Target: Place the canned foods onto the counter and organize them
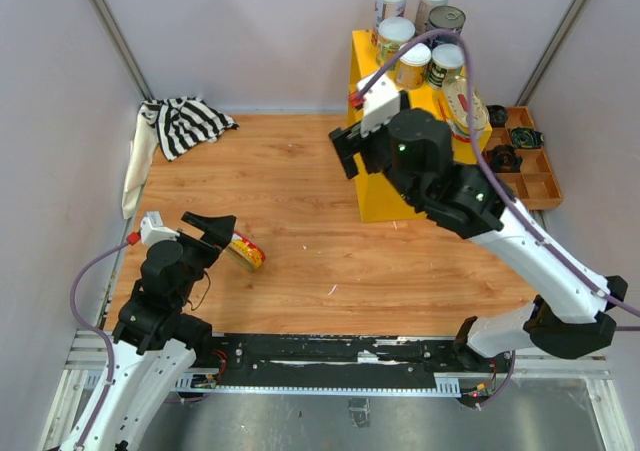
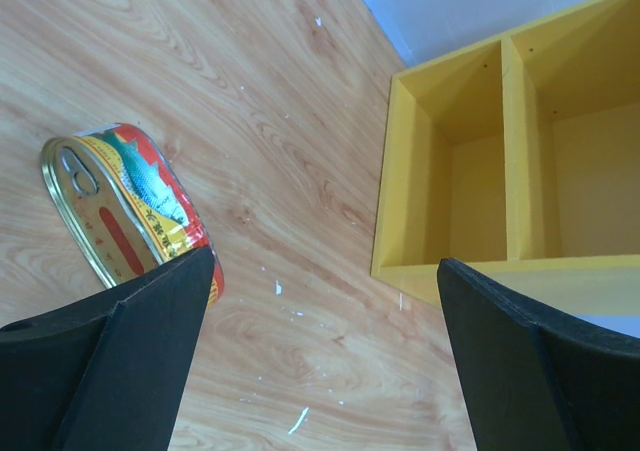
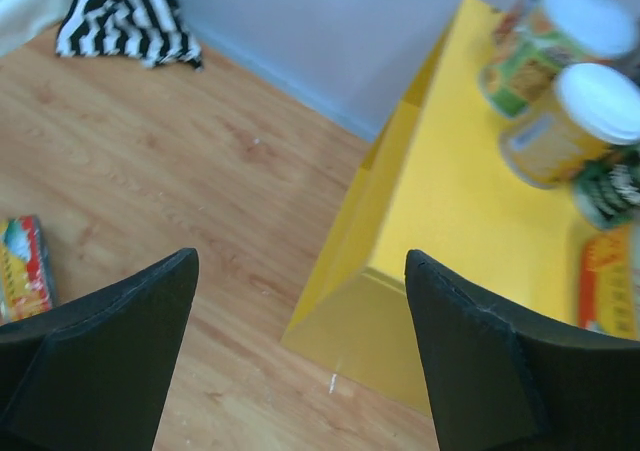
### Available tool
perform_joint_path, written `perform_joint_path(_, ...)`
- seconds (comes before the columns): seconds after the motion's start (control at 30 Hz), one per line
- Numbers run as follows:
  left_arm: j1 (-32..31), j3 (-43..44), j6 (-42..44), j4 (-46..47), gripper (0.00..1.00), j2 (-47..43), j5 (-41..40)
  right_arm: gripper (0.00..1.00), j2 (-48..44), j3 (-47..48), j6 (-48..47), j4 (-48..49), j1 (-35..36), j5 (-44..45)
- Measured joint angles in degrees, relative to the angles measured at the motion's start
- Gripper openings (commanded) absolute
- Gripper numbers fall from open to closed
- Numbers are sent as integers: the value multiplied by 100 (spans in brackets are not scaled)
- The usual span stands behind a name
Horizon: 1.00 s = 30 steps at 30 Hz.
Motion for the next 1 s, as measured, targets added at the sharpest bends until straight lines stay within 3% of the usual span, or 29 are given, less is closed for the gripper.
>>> perform_joint_path(0.2, 0, -4, -273, -188, 99, -28, -164, 84, 247, -1067, 330, 302, 688, -619)
perform_joint_path(0.47, 0, -4, -396, -433, 99, -28, -424, 86, 807, -2590, 1082, 970, 905, -1703)
perform_joint_path(1.0, 0, -59, -525, -610, 99, -354, -479, 87, 2435, -2830, 1858, 2483, 922, -3174)
